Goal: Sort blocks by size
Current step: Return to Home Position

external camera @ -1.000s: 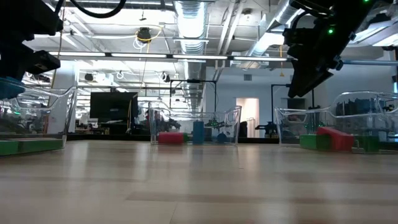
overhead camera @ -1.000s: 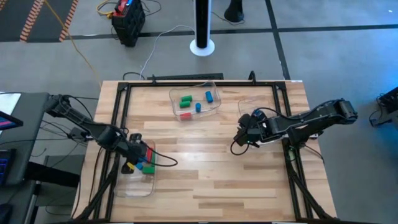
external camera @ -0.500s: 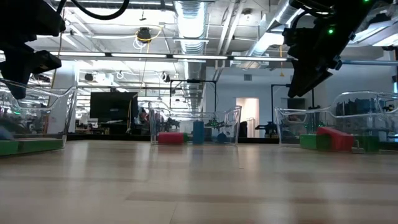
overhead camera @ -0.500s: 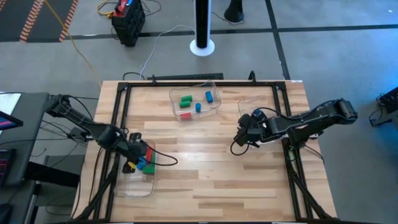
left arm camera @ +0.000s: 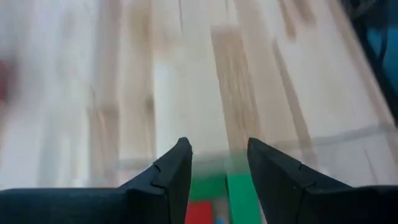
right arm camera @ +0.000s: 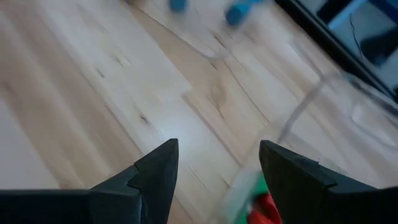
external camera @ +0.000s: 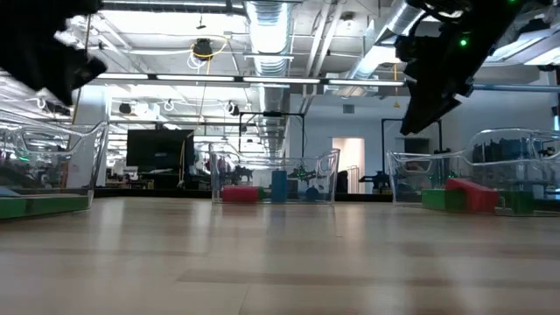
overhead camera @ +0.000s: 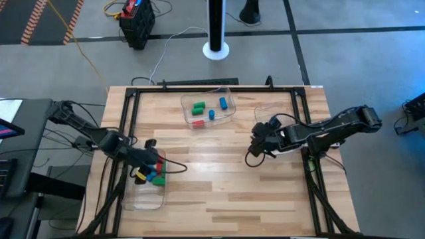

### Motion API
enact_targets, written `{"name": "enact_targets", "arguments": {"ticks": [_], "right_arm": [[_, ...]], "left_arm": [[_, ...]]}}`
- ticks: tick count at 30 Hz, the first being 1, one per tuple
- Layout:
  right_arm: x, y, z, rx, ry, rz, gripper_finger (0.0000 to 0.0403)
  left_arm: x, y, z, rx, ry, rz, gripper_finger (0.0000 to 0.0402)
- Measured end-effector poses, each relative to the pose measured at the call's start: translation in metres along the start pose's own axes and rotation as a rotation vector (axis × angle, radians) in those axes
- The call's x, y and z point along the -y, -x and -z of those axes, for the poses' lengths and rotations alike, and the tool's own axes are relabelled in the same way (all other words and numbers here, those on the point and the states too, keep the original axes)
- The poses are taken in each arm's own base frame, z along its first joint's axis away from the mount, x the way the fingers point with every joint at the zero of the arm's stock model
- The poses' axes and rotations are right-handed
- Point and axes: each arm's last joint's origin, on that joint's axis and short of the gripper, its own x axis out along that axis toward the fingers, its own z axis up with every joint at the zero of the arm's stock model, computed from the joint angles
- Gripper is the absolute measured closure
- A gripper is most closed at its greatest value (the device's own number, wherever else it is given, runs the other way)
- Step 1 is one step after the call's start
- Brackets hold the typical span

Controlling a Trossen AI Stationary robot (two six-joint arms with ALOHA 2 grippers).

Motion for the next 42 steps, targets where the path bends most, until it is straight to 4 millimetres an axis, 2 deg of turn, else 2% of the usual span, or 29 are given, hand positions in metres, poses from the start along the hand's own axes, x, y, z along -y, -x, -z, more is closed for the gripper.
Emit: {"name": "enact_targets", "arguments": {"ticks": [6, 11, 16, 22, 28, 32, 37, 42], "right_arm": [[-0.006, 0.016, -0.014, 0.162, 0.085, -0.111, 0.0148], [-0.004, 0.043, -0.022, 0.321, 0.155, -0.204, 0.0148], [0.001, 0.070, -0.022, 0.435, 0.232, -0.278, 0.0148], [0.010, 0.095, -0.017, 0.516, 0.291, -0.346, 0.0148], [0.024, 0.115, -0.011, 0.574, 0.324, -0.399, 0.0148], [0.037, 0.118, -0.002, 0.623, 0.298, -0.427, 0.0148], [0.053, 0.107, 0.021, 0.712, 0.198, -0.466, 0.0148], [0.055, 0.093, 0.041, 0.862, 0.114, -0.517, 0.0148]], "left_arm": [[-0.006, 0.019, -0.009, 0.214, -0.033, -0.092, 0.0250], [-0.011, 0.035, -0.013, 0.339, -0.049, -0.143, 0.0250], [-0.012, 0.047, -0.018, 0.447, -0.083, -0.131, 0.0250], [-0.012, 0.050, -0.019, 0.537, -0.132, -0.133, 0.0250], [-0.017, 0.044, -0.001, 0.635, -0.128, -0.135, 0.0250], [-0.021, 0.040, 0.012, 0.701, -0.099, -0.128, 0.0250], [-0.024, 0.035, 0.023, 0.743, -0.086, -0.122, 0.0250], [-0.024, 0.033, 0.024, 0.755, -0.108, -0.131, 0.0250]]}}
